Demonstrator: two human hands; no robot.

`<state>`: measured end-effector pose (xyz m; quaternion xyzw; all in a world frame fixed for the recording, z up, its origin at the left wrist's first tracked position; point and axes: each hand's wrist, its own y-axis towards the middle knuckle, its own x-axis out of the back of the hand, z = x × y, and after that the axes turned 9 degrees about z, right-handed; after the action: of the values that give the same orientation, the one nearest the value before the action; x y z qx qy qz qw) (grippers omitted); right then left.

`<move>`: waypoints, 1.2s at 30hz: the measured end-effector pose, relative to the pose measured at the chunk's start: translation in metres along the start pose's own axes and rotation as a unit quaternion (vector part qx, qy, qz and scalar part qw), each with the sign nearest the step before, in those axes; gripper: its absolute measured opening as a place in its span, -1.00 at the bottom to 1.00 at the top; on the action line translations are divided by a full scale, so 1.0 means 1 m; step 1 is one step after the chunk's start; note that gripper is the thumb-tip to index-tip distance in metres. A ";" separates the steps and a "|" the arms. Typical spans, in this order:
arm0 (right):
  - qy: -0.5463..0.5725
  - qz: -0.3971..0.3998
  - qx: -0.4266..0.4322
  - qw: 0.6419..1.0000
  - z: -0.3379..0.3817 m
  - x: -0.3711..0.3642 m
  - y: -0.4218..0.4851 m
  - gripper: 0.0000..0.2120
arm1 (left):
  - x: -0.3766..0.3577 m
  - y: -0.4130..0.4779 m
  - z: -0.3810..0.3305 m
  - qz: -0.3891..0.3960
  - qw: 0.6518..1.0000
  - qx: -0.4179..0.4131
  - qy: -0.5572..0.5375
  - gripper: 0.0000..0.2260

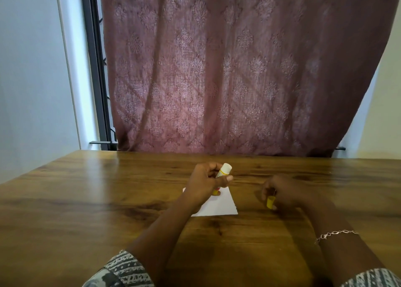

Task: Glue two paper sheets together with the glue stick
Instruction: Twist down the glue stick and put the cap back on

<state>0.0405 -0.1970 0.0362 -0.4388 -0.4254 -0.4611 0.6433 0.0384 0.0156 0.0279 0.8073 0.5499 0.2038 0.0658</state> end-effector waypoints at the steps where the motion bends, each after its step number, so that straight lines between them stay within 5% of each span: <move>1: 0.006 -0.006 -0.003 1.000 0.001 -0.001 0.000 -0.63 | 0.000 0.000 0.000 0.000 1.000 0.002 0.004 -0.77; 7: 0.103 -0.104 0.082 0.986 0.015 0.003 -0.002 -0.71 | 0.000 -0.001 0.002 0.009 1.000 0.009 0.014 -0.85; 11: 0.393 -0.142 0.219 0.881 0.036 0.001 -0.010 -0.78 | 0.000 -0.001 0.002 0.012 1.000 0.017 0.020 -0.83; 16: 0.489 -0.191 0.277 0.805 0.048 0.001 -0.014 -0.80 | 0.000 -0.001 0.003 0.024 0.999 0.021 0.027 -0.77; 36: 0.259 -0.179 0.306 0.899 0.053 -0.001 -0.010 -0.70 | 0.001 0.000 0.003 0.046 0.987 -0.025 0.154 -0.80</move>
<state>0.0229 -0.1479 0.0504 -0.0021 -0.4355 -0.5132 0.7396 0.0403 0.0168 0.0252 0.7886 0.5106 0.3426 -0.0089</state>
